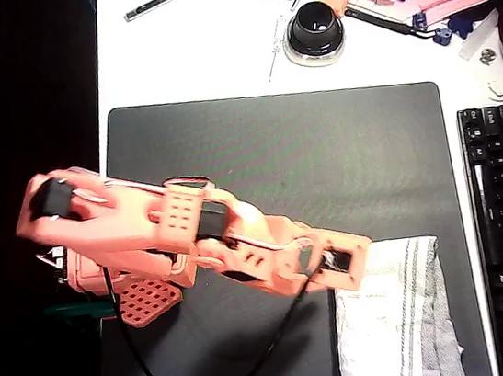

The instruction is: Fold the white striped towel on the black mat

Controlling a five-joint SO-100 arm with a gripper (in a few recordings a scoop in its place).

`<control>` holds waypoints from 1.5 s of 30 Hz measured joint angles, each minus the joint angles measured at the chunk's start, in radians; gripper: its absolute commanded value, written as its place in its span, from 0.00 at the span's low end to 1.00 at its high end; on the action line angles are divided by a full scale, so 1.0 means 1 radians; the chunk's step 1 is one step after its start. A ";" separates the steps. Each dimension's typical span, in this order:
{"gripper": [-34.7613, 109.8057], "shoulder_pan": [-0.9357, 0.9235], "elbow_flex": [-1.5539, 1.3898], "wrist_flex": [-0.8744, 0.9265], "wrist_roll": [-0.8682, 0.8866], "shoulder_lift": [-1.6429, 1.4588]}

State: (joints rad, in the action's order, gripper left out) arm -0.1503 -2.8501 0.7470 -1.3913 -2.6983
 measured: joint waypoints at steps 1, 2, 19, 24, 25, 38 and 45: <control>0.28 0.025 -0.048 0.029 -0.012 -0.066; 0.27 0.028 -0.087 0.063 -0.020 -0.124; 0.24 0.146 -0.285 0.471 -0.080 -0.612; 0.25 0.166 -0.285 0.583 -0.048 -0.638; 0.25 0.155 -0.285 0.591 -0.035 -0.640; 0.26 0.172 -0.285 0.601 -0.029 -0.640; 0.26 0.160 -0.285 0.601 -0.029 -0.640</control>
State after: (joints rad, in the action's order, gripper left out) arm 0.0092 -3.1355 1.3484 -1.4205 -3.3379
